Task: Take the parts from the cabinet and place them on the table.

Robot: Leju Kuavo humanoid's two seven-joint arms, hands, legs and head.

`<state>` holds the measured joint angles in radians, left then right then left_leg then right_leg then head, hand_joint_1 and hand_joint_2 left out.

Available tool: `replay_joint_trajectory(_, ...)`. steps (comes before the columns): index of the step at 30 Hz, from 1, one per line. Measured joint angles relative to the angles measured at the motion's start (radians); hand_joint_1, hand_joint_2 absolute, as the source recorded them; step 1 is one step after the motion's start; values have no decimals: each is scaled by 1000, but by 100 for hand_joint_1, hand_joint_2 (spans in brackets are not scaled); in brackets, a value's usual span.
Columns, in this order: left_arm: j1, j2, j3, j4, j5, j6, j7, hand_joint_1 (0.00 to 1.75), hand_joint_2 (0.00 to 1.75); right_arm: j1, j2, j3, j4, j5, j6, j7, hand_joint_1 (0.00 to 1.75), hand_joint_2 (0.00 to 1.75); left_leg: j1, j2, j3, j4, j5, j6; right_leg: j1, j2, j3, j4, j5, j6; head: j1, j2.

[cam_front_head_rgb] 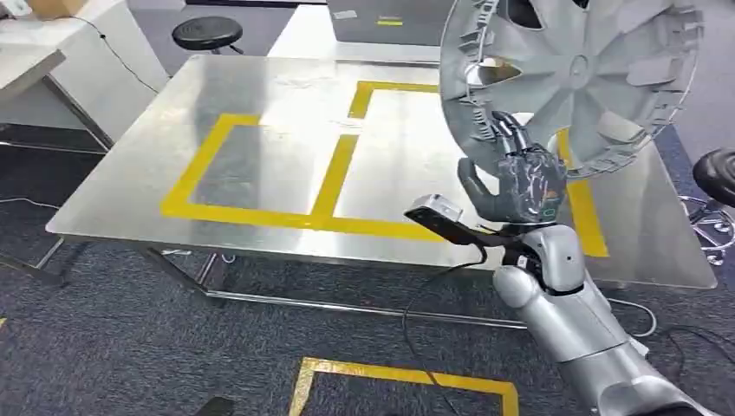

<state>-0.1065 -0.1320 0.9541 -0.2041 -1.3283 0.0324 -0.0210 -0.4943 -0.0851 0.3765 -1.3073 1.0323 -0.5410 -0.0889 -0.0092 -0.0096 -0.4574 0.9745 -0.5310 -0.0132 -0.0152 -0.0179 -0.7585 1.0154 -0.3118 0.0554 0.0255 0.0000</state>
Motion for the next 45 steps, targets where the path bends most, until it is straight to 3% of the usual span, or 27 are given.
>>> replay_joint_trajectory(1,-2,1,0,0,0,2,0,0,175,7,1,4,-1,1,0,-2,175,175,0,1,-4,-3,-3,-5,2,9,14,7,9,-18,-8,-1)
replay_joint_trajectory(3,-12,-1,0,0,-1,3,0,0,175,-2,-2,-3,-10,0,0,5,175,175,6,4,5,-9,-8,-13,11,9,13,20,-20,-35,-7,0)
replay_joint_trajectory(4,-19,-1,0,0,-2,3,0,0,175,-10,-2,-8,-10,0,0,12,175,175,6,5,-10,12,-3,-17,5,13,25,14,-24,-42,-5,0)
replay_joint_trajectory(5,-25,-6,-1,0,-4,3,0,0,175,-13,-3,-12,-10,4,1,19,175,175,10,9,-51,81,22,-35,1,18,33,7,-30,-48,-9,0)
replay_joint_trajectory(6,-26,-6,-1,0,-5,2,-1,0,175,-14,-3,-15,-8,14,2,24,175,175,16,10,-100,158,16,-52,2,19,44,4,-36,-52,-6,0)
replay_joint_trajectory(8,-26,-9,-1,0,-13,-3,-1,0,175,-23,-4,-19,17,23,7,36,175,175,28,13,-191,274,-46,-72,0,25,63,2,-51,-51,-8,0)
replay_joint_trajectory(9,-27,-10,-1,0,-18,-9,-1,0,175,-33,-7,-25,46,20,13,38,175,175,30,14,-229,301,-77,-73,-2,29,71,1,-59,-51,-9,0)
replay_joint_trajectory(10,-27,-11,-2,0,-23,-13,-1,0,175,-44,-10,-32,82,13,14,37,175,175,31,14,-250,296,-84,-72,-3,32,80,1,-66,-50,-9,0)
replay_joint_trajectory(11,-29,-11,-4,0,-26,-15,-1,0,175,-53,-13,-42,119,5,13,36,175,175,29,14,-258,263,-50,-64,-4,34,90,0,-73,-48,-11,0)
replay_joint_trajectory(13,-32,-10,-6,0,-33,-16,1,0,175,-75,-16,-68,193,-8,11,28,175,175,17,14,-234,120,97,-35,-4,38,99,0,-80,-43,-11,0)
replay_joint_trajectory(14,-32,-8,-6,0,-34,-17,3,0,175,-87,-17,-75,220,-10,11,22,175,175,3,14,-216,41,168,-12,-8,40,99,-1,-81,-40,-11,0)
replay_joint_trajectory(15,-32,-4,-7,0,-37,-18,3,0,175,-104,-18,-81,256,-12,10,19,175,175,-3,12,-198,-11,169,6,-4,44,100,1,-86,-32,-10,0)
replay_joint_trajectory(16,-35,-4,-10,0,-44,-22,4,0,175,-118,-21,-90,297,-13,7,15,175,175,-2,11,-186,-24,156,-4,-6,45,99,-10,-81,-25,-12,0)
replay_joint_trajectory(17,-36,-5,-14,0,-47,-24,6,0,175,-133,-26,-100,338,-14,6,14,175,175,-5,6,-185,-29,168,-3,-7,42,104,-16,-82,-19,-10,0)
replay_joint_trajectory(18,-32,-6,-21,0,-53,-28,10,0,175,-147,-29,-112,386,-21,4,10,175,175,-1,2,-180,-36,175,-8,-5,40,111,-18,-80,-16,-13,0)
replay_joint_trajectory(19,-32,-5,-23,0,-54,-31,14,0,175,-162,-29,-123,436,-27,1,2,175,175,1,-2,-178,-38,177,-19,-3,35,112,-24,-73,-20,-8,0)
replay_joint_trajectory(27,-38,-11,-32,0,-68,-34,17,0,175,-267,-34,-175,669,-24,-4,-11,175,175,0,-8,-178,-37,173,-3,-3,28,128,-46,-71,-9,-8,0)
replay_joint_trajectory(32,-58,-12,-55,0,-97,-45,34,0,175,-351,-26,-172,786,86,8,10,175,175,0,-7,-177,-37,176,0,-3,28,129,-46,-68,-6,-8,0)
replay_joint_trajectory(37,-83,-19,-76,0,-117,-54,48,0,175,-434,30,-123,869,230,50,53,175,175,3,-5,-175,-37,179,-2,-1,32,128,-44,-66,-7,-8,0)
replay_joint_trajectory(45,-94,-24,-97,0,-129,-61,51,0,175,-496,121,-53,908,298,73,42,175,175,7,-5,-175,-37,180,-5,4,30,129,-43,-66,-8,-8,0)
